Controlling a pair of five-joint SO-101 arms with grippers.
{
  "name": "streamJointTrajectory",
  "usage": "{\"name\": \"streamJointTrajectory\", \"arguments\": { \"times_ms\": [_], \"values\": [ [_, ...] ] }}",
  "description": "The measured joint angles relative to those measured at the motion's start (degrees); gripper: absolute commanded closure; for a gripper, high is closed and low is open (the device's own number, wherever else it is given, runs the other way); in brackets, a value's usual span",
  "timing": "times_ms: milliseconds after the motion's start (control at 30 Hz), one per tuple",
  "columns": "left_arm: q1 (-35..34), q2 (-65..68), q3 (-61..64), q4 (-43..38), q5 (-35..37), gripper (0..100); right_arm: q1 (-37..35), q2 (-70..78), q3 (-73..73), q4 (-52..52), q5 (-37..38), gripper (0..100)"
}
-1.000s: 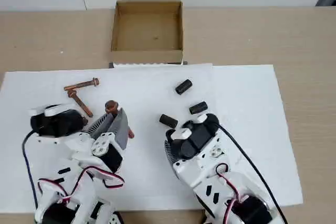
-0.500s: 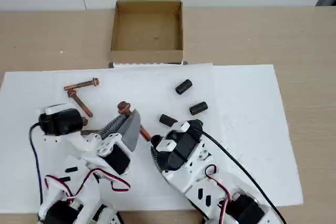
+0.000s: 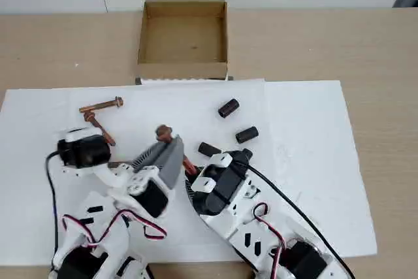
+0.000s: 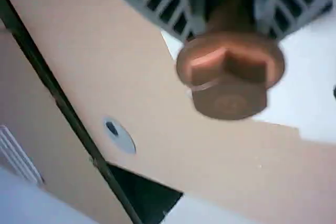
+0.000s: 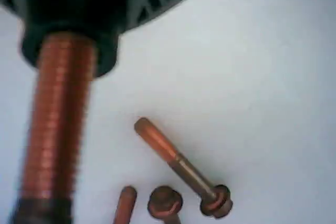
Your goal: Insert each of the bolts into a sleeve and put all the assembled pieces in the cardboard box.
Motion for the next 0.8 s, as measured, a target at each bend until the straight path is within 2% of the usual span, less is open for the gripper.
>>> {"name": "streamJointTrajectory", "arguments": {
  "times_ms": [433,800],
  "values": [
    [1.2,-0.4,3.4,-2.5,-6.5,100,0.2,0.2,0.5,0.2,0.0,99.5],
    [0.4,-0.3,4.8,-4.3,-7.3,100,0.0,0.1,0.3,0.1,0.0,99.5]
  ]
}}
